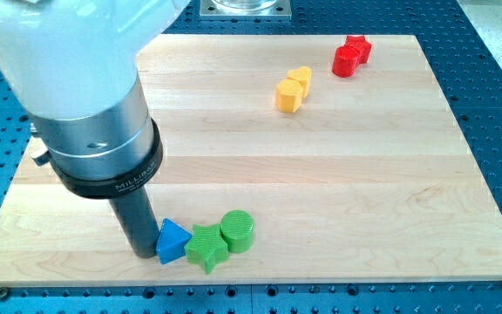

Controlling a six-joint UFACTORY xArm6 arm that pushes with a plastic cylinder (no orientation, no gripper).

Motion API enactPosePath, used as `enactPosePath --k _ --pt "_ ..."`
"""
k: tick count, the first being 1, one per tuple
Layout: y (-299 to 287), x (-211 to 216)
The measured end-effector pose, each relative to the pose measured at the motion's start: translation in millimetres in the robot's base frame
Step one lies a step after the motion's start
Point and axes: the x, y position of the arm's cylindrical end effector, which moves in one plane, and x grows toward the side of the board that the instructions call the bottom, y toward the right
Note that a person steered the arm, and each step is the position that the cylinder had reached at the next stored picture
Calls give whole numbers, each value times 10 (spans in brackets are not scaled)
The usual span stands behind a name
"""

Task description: Move the blue cube vertically above the green circle

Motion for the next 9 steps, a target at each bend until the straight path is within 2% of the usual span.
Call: enactPosePath --k 2,3,6,7,8,9 --pt "-32 -110" --pt "-434 -530" --pt "-404 -524" --pt "-227 -524" --pt "-252 -377" --pt "-804 -325"
